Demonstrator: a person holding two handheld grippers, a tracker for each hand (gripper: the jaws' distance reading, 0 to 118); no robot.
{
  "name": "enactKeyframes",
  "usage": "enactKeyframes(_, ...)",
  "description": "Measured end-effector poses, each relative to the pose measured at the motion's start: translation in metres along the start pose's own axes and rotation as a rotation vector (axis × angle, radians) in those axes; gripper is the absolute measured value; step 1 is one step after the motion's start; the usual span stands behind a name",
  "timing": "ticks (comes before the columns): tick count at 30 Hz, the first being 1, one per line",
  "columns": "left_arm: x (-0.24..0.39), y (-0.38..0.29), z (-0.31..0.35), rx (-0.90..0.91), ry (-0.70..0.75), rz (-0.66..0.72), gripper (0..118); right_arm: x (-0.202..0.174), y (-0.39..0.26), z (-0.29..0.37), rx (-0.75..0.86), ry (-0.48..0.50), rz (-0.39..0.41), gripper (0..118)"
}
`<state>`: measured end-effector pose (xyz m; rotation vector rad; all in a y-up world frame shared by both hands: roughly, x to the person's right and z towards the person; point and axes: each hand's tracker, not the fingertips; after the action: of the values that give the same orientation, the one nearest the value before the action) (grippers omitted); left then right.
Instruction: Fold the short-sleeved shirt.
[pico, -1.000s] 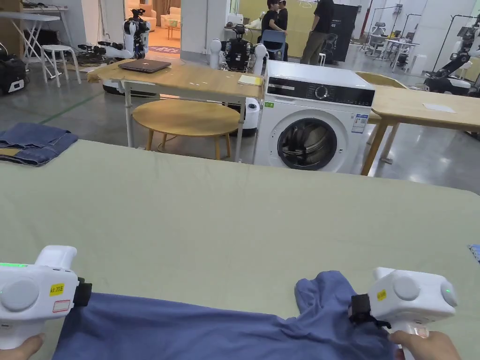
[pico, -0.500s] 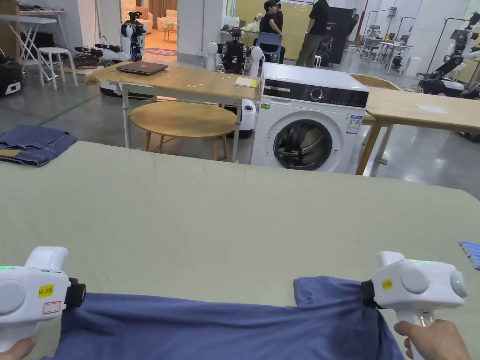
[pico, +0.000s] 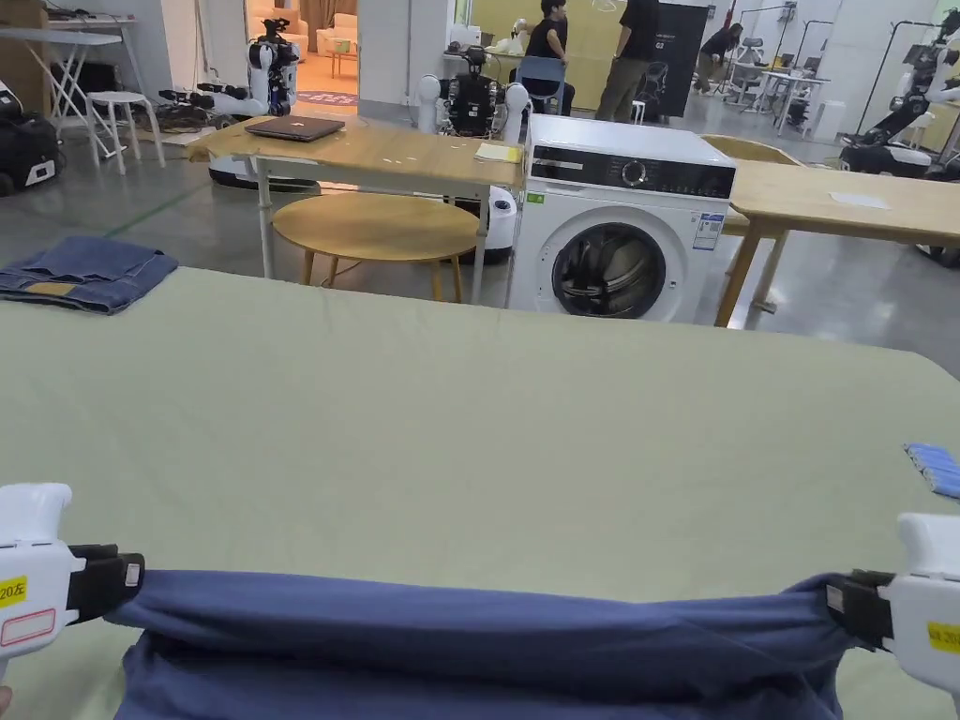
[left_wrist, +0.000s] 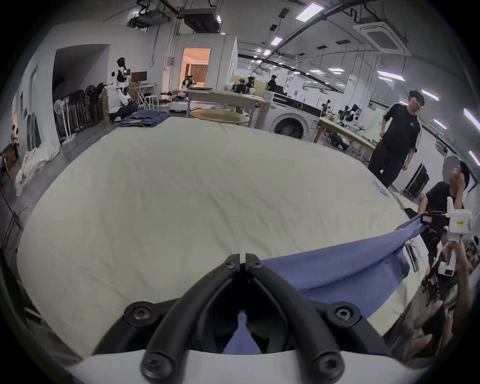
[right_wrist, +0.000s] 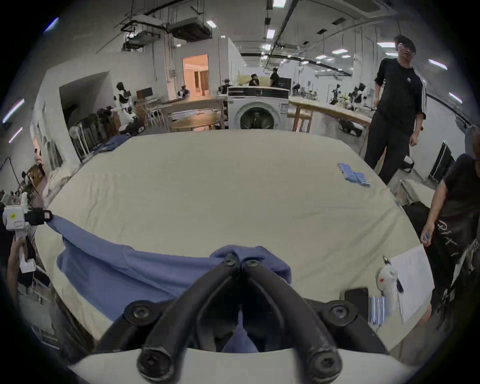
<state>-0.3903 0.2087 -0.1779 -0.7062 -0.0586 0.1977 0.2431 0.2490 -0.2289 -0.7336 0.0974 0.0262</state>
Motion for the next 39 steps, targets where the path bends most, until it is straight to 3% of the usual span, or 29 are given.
enactKeyframes(7, -0.005, -0.057, 0.017, -0.077, -0.005, -0.013, 0, 0.000, -0.068, 0.012, -0.116, -0.063, 0.029, 0)
enactKeyframes(15, -0.012, -0.108, -0.021, -0.312, 0.036, -0.045, 0, 0.008, -0.130, -0.038, -0.303, -0.108, 0.039, 0)
enactKeyframes(18, -0.009, -0.106, -0.028, -0.301, 0.048, -0.047, 0, 0.007, -0.137, -0.049, -0.322, -0.110, 0.034, 0)
enactKeyframes(21, -0.002, -0.096, -0.027, -0.330, 0.068, -0.059, 0, 0.001, -0.132, -0.049, -0.314, -0.129, 0.045, 9)
enactKeyframes(22, 0.000, -0.091, -0.026, -0.336, 0.076, -0.057, 0, -0.002, -0.128, -0.043, -0.317, -0.155, 0.063, 17)
enactKeyframes(24, 0.000, -0.083, -0.019, -0.305, 0.091, -0.029, 16, -0.009, -0.117, -0.027, -0.263, -0.210, 0.088, 49)
enactKeyframes(25, 0.004, -0.077, -0.015, -0.245, 0.102, -0.019, 34, -0.013, -0.111, -0.020, -0.206, -0.218, 0.083, 67)
enactKeyframes(26, 0.008, -0.072, -0.013, -0.205, 0.103, -0.012, 37, -0.018, -0.106, -0.012, -0.155, -0.234, 0.082, 70)
enactKeyframes(29, 0.029, -0.058, -0.009, -0.075, 0.071, -0.021, 37, -0.036, -0.088, -0.006, -0.031, -0.228, 0.060, 70)
enactKeyframes(32, 0.049, -0.048, -0.017, 0.033, 0.048, -0.062, 37, -0.055, -0.075, -0.009, 0.107, -0.188, -0.013, 70)
enactKeyframes(36, 0.093, -0.037, -0.014, 0.256, 0.075, -0.143, 37, -0.093, -0.062, -0.006, 0.388, -0.129, -0.074, 66)
enactKeyframes(39, 0.124, -0.034, -0.008, 0.432, 0.095, -0.188, 36, -0.127, -0.055, 0.002, 0.547, -0.144, -0.045, 41)
